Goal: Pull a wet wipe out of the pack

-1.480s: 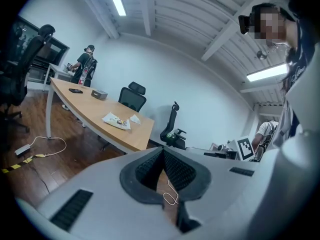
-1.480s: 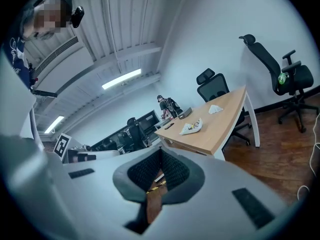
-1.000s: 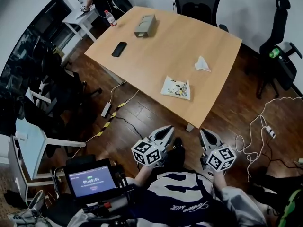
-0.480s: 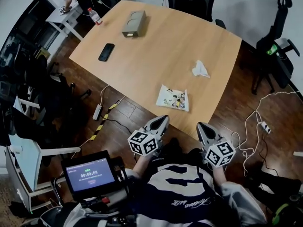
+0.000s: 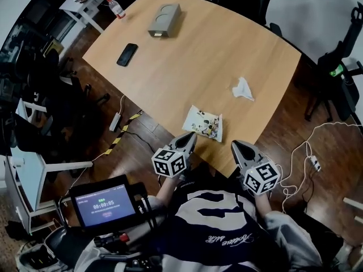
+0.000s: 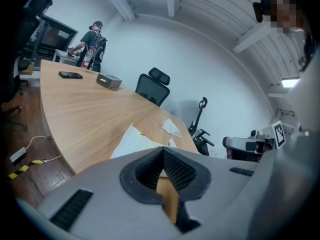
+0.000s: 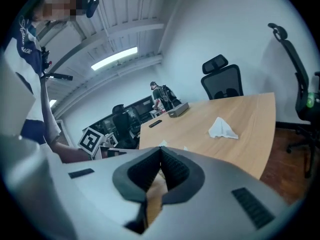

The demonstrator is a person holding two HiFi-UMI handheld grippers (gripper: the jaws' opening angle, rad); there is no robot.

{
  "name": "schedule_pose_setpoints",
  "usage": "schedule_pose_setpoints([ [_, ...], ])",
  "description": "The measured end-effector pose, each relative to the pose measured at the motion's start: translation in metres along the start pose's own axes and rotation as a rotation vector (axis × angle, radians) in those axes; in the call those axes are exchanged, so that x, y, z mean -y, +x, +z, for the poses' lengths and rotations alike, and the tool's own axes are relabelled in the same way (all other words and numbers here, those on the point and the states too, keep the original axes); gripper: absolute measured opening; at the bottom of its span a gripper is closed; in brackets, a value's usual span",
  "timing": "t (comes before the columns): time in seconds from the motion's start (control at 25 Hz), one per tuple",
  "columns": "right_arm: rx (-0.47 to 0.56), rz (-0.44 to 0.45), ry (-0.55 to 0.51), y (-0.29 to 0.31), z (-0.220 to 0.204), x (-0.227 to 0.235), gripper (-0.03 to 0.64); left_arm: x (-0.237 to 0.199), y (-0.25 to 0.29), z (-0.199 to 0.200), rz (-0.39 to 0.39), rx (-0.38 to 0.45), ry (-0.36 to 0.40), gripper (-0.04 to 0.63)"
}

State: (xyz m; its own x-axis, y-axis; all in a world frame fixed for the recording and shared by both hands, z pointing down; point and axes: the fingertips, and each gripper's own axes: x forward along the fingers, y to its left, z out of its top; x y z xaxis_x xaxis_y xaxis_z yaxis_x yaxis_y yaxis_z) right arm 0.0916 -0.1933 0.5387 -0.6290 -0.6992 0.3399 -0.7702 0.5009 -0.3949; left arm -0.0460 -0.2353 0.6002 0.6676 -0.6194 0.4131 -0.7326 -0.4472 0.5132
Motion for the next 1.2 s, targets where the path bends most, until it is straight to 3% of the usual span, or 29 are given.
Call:
schedule_pose_setpoints([
  [0.28, -0.110, 0.187, -0.106, 0.047, 0.023, 0.025, -0.009, -0.038, 0.039, -0.001, 0.197, -0.044, -0.051, 0.003],
  [0.4, -0.183, 0.260, -0.171, 0.064, 0.016, 0.027, -0.009, -0.047, 0.049, -0.010, 0.260, -0.111, -0.040, 0.003],
  [0.52, -0.260, 0.345, -0.246, 0.073, 0.006, 0.022, -0.005, -0.046, 0.050, -0.012, 0.309, -0.092, -0.080, 0.003],
  [0.64, -0.316, 0.405, -0.335, 0.074, 0.001, 0.012, 0.037, -0.033, 0.047, -0.010, 0.315, -0.046, -0.140, 0.003],
  [0.96, -0.430, 0.524, -0.626, 0.127, -0.016, -0.003, 0.060, -0.041, 0.048, -0.006, 0.348, -0.010, -0.189, 0.003],
  [1.2, -0.492, 0.564, -0.787, 0.149, -0.040, -0.011, 0.060, -0.049, 0.033, -0.012, 0.393, -0.019, -0.175, 0.003],
])
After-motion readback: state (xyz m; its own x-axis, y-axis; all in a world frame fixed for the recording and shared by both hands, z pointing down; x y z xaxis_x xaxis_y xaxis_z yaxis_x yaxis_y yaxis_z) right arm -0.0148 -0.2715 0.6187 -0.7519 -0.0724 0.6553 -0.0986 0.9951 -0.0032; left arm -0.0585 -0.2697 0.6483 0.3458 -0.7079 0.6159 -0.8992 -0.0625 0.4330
